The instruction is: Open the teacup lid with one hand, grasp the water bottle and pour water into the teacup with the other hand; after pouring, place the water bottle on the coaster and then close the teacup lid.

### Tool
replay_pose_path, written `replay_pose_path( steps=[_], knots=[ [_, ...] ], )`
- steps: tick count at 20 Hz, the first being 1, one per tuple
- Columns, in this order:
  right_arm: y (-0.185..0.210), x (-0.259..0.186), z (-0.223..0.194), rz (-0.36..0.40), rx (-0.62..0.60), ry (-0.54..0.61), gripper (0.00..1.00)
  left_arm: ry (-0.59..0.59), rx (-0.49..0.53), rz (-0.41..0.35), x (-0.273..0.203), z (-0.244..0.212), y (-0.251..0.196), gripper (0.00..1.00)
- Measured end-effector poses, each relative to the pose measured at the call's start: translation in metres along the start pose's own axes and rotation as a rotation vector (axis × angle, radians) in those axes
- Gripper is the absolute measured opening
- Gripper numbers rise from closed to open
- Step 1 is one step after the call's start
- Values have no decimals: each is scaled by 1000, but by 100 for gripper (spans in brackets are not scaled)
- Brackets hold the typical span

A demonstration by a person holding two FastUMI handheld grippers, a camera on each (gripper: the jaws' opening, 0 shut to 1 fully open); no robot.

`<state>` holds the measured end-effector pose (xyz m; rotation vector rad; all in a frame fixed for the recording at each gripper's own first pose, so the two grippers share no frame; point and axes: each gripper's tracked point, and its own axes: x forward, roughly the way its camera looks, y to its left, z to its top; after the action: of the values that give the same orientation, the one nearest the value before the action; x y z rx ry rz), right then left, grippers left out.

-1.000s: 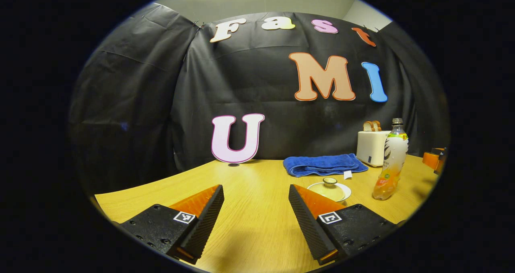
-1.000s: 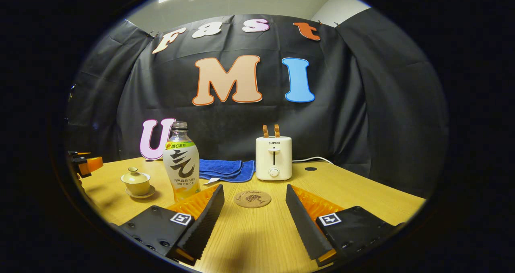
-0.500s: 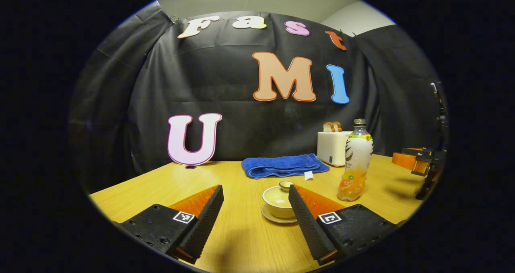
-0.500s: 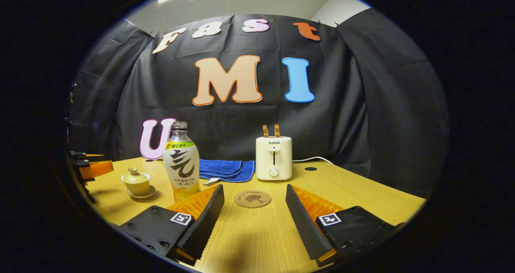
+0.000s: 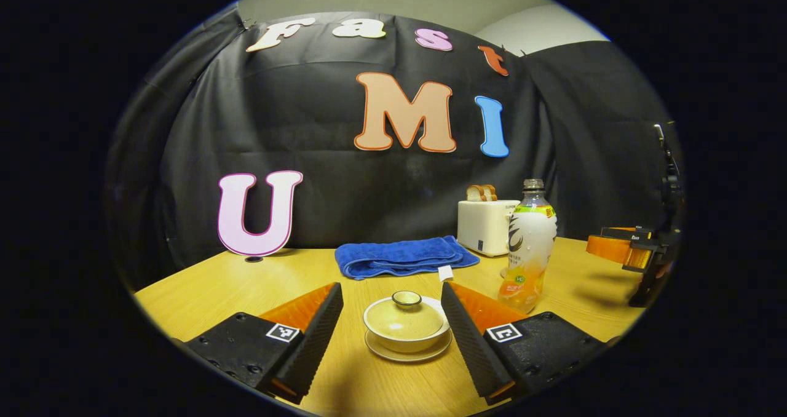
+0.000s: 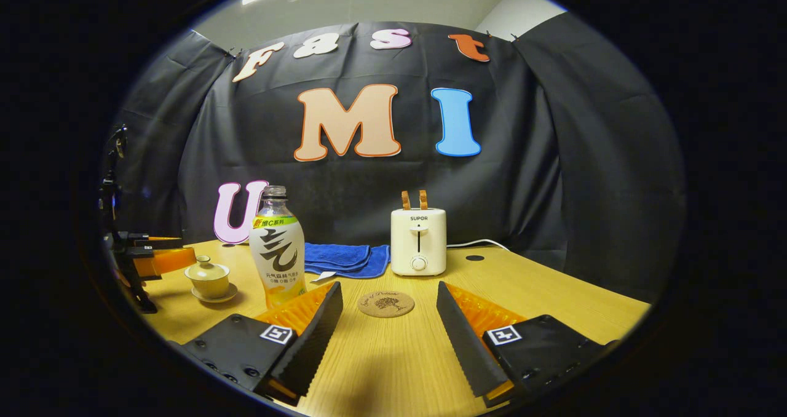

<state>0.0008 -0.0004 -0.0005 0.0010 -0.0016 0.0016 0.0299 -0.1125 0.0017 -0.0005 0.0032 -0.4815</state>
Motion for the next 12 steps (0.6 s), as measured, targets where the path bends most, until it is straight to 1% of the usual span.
replay_pose_path(
  steps=[1, 2, 3, 4, 5, 6, 7, 9, 10, 11, 12],
  knots=[
    [0, 0, 0, 0, 0, 0, 94, 2, 1, -6, 4, -1, -2, 94],
    [0, 0, 0, 0, 0, 0, 98, 3, 3, -12, 6, -2, -3, 94],
    [0, 0, 0, 0, 0, 0, 98, 4, 5, -17, 8, -4, -4, 94],
    [0, 0, 0, 0, 0, 0, 94, 3, 5, -29, 10, -3, -7, 94],
    [1, 0, 0, 0, 0, 0, 98, 5, 4, -44, 11, -4, -11, 94],
    [0, 0, 0, 0, 0, 0, 94, 9, 6, -55, 15, -4, -12, 90],
    [0, 0, -1, 0, 0, 0, 98, 14, 4, -65, 17, -5, -14, 89],
    [0, 1, 0, 0, 0, 0, 98, 35, 6, -79, 20, -9, -18, 86],
    [1, 0, 0, 0, 0, 0, 98, 47, 8, -84, 20, -10, -18, 83],
    [0, 0, -1, 0, 0, 0, 100, 64, 8, -94, 22, -13, -20, 78],
    [0, 0, 0, 0, 0, -1, 98, 86, 6, -103, 24, -16, -21, 72]
  ],
)
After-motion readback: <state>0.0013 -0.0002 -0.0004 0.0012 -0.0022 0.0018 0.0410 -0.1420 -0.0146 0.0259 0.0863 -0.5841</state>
